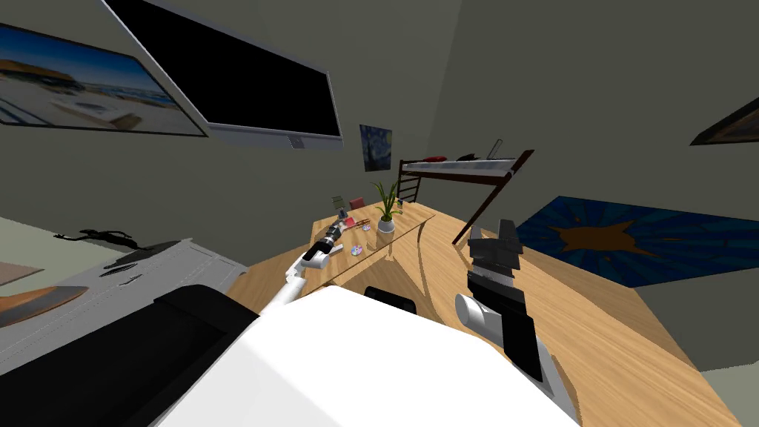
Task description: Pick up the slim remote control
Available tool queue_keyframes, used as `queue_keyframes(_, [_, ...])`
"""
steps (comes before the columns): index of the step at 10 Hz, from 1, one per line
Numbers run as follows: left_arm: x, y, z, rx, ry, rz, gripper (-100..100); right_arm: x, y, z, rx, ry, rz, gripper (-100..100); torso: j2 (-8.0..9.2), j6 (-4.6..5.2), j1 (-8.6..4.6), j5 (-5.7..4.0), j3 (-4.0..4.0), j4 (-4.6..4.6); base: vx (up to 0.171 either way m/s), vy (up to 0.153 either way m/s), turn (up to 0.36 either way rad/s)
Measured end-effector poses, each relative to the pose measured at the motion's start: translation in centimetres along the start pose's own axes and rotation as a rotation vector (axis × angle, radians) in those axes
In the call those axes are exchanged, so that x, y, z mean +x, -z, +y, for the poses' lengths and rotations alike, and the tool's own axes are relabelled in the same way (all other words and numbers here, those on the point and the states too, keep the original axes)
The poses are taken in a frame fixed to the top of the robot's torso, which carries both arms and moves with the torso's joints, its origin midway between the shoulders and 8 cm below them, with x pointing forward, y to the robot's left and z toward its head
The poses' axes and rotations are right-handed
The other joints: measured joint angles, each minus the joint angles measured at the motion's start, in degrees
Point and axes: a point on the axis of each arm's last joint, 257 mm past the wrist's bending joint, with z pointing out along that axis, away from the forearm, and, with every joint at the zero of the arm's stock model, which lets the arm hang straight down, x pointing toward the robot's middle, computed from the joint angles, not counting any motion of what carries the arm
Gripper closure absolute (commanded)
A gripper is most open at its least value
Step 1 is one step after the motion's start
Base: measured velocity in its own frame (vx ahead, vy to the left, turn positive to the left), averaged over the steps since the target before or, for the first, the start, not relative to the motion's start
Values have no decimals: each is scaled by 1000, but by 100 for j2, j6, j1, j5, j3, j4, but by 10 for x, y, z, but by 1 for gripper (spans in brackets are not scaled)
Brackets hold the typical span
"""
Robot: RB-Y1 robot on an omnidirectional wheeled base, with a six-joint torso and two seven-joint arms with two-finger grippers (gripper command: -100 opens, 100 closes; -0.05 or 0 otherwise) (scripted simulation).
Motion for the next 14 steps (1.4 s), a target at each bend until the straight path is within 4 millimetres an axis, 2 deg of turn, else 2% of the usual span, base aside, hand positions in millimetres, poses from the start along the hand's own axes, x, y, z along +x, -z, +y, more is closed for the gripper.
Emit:
queue_keyframes(2, [-18, -4, 22, -80, 29, -22, -100, 0, 0, 0, 0, 0, 0, 0, -1, 0, 11, 2, -1, 0, 67, -43, -196])
queue_keyframes(4, [-42, -4, 50, -170, 67, -52, -100, 0, 0, 0, 0, 0, 0, 0, 3, -1, 13, 2, 1, 0, 57, -33, -175])
queue_keyframes(5, [-47, -1, 62, -206, 83, -64, -100, 0, 0, 0, 0, 0, 0, 0, 9, -8, 17, 3, 5, 1, 48, -27, -229])
queue_keyframes(6, [-53, 8, 82, -256, 107, -84, -100, 0, 0, 0, 0, 0, 0, 0, 11, -3, 15, 4, 6, 2, 43, -23, -121])
queue_keyframes(8, [-74, 17, 98, -334, 133, -114, -100, 0, 0, 0, 0, 0, 0, 0, 12, -4, 17, 2, 7, 3, 48, -16, -184])
queue_keyframes(10, [-85, 20, 115, -388, 162, -133, -100, 0, 0, 0, 0, 0, 0, 0, 22, -10, 25, 5, 12, 4, 23, -1, -104])
queue_keyframes(14, [-117, 46, 157, -535, 236, -204, -100, 0, 0, 0, 0, 0, 0, 0, 20, -10, 25, 5, 11, 4, 28, 1, -114])
